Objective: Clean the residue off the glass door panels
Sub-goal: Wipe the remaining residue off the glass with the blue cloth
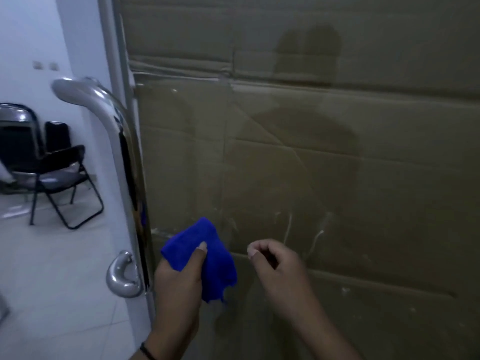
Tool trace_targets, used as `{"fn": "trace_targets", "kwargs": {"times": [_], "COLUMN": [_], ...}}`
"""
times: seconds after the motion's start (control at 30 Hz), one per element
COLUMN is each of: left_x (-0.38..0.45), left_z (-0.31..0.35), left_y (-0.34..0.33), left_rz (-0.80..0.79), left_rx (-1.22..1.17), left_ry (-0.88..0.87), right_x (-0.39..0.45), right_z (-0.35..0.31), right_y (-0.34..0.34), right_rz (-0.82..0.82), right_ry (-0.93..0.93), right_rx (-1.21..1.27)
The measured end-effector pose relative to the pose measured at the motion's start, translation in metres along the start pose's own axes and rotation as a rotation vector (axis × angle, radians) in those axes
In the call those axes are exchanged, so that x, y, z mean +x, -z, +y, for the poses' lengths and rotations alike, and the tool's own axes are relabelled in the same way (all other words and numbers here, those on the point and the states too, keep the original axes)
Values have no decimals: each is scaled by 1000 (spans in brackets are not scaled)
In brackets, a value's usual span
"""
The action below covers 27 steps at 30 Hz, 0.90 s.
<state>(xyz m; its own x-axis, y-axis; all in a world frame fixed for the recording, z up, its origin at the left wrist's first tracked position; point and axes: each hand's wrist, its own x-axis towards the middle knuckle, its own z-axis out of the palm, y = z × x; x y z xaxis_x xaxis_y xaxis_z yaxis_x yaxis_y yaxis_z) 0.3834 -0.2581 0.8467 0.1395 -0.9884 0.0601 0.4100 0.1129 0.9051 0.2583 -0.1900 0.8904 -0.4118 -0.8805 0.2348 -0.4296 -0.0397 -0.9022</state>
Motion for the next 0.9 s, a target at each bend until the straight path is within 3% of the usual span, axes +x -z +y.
{"fn": "trace_targets", "kwargs": {"times": [0.1,0.23,0.37,0.57,0.73,0.9], "left_x": [14,34,57,78,75,48], "left_z": [0,3,0,-18,-29,-42], "left_y": [-13,-30,-38,-38,-39,-52], "left_rz": [184,417,549,591,479,351], "left_rx": [148,290,505,741,548,660], "left_ry": [-302,-554,-849,-772,-539,-714], "right_x": [12,23,29,32,42,60], "right_z": [4,6,9,14,18,11], "right_y": [8,15,20,31,50,66], "right_rz": [-42,-82,-153,-169,-180,-128], "right_ry": [74,162,187,317,329,415], "right_rx": [-18,2,88,44,38,-10]}}
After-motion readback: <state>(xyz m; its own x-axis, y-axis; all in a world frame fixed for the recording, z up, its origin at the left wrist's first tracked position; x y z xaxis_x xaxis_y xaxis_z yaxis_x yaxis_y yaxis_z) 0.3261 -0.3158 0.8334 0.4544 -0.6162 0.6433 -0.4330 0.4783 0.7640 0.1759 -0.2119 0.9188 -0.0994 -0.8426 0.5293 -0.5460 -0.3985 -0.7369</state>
